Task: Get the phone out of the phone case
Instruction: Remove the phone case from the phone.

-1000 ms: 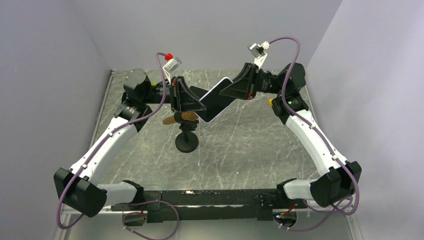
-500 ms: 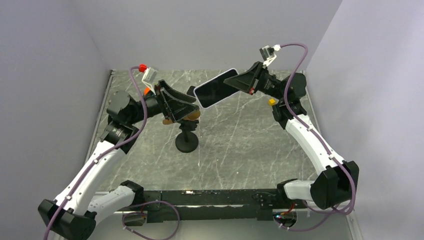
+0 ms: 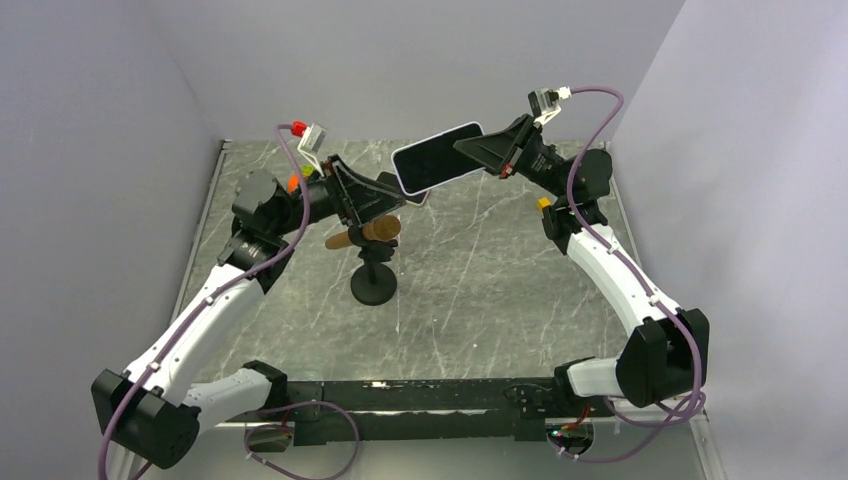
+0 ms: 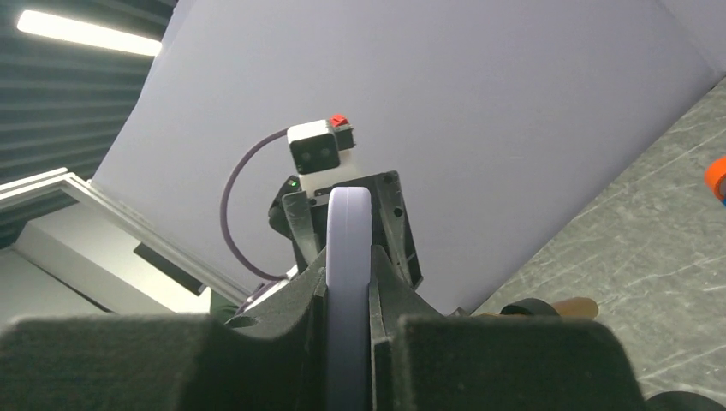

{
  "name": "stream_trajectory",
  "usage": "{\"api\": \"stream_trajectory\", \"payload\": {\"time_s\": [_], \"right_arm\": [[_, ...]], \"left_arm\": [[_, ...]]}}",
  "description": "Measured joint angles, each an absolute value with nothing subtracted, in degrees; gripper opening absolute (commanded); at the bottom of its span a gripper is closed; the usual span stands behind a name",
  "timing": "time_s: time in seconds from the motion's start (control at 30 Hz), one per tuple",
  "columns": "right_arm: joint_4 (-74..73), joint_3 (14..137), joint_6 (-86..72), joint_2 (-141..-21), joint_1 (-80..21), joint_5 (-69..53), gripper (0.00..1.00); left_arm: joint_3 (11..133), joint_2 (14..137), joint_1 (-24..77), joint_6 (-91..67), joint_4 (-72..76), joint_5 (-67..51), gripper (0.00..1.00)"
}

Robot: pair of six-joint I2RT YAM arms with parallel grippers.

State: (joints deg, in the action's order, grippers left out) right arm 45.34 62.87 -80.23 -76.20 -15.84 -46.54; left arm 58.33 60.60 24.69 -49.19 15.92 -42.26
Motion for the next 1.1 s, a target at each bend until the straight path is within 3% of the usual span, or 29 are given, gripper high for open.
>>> {"api": "stream_trajectory", "payload": {"time_s": [0.43, 0.53, 0.8, 1.1], "right_arm": [[47.16, 62.87, -81.47, -77.14, -16.19, -46.52, 0.0], [47.07, 62.87, -81.45, -77.21, -16.34, -46.54, 0.0], [47.27, 62.89, -81.19, -77.28, -16.45, -46.44, 0.0], [56.58, 62.94, -87.77, -78.13, -17.06, -48.58, 0.0]], "left_arm": [[58.52, 65.71, 25.85, -53.91, 24.23, -43.72, 0.47], [58.59, 66.39, 26.17, -54.35, 25.69, -43.72, 0.38], [59.11, 68.1, 26.81, -56.55, 28.71, -45.56, 0.01], [60.01, 69.12, 26.11, -51.83, 36.84, -53.98, 0.0]]}}
